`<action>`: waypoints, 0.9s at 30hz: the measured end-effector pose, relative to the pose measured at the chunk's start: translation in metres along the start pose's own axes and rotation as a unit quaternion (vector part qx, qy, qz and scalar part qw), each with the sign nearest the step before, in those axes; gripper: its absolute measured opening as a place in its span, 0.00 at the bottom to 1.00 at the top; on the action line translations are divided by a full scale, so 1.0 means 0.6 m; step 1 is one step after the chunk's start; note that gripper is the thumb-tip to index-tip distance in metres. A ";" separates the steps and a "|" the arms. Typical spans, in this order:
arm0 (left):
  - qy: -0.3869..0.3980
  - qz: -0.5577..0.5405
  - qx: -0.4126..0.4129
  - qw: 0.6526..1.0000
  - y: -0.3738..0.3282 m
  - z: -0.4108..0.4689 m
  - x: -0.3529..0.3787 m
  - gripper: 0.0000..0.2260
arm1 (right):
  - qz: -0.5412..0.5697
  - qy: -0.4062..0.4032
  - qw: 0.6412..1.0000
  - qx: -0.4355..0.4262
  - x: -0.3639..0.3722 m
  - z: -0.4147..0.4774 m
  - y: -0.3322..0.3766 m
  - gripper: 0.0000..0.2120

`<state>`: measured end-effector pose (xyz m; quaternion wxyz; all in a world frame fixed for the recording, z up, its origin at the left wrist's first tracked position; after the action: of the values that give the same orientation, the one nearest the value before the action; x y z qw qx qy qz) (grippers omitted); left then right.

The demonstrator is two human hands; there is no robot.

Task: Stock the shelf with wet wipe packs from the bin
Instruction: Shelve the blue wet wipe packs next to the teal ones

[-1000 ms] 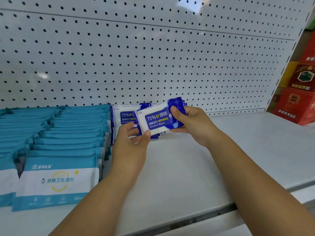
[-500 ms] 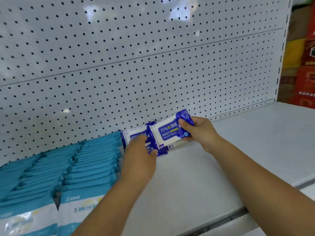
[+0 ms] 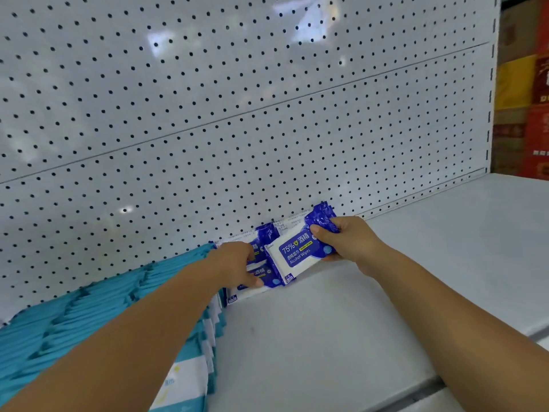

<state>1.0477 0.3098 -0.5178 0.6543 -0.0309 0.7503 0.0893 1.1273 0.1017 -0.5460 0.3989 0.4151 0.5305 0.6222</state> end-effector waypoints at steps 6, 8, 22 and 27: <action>0.034 -0.005 -0.001 0.999 0.012 0.019 0.005 0.18 | -0.022 0.008 0.999 0.029 -0.005 0.004 -0.014 0.12; 0.034 -0.015 -0.002 0.999 0.012 0.020 0.005 0.19 | -0.025 0.004 0.999 0.037 -0.010 0.006 -0.019 0.15; 0.107 -0.053 0.040 0.992 0.000 0.016 0.021 0.19 | -0.071 0.062 0.992 0.083 0.007 0.001 -0.037 0.23; 0.073 -0.060 0.052 0.994 0.004 0.015 0.001 0.22 | -0.059 0.064 0.994 0.063 0.008 0.003 -0.032 0.18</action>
<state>1.0559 0.3136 -0.5190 0.6023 -0.0486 0.7967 0.0079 1.1282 0.1091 -0.5645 0.3730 0.3673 0.6166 0.5880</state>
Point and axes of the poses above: each hand's wrist, its own z-axis towards the middle knuckle, its own x-axis out of the palm, y = z × x, the point moved 10 cm from there along z, towards the middle knuckle, and after that the axes turned 4 degrees about z, right-handed, at the moved point
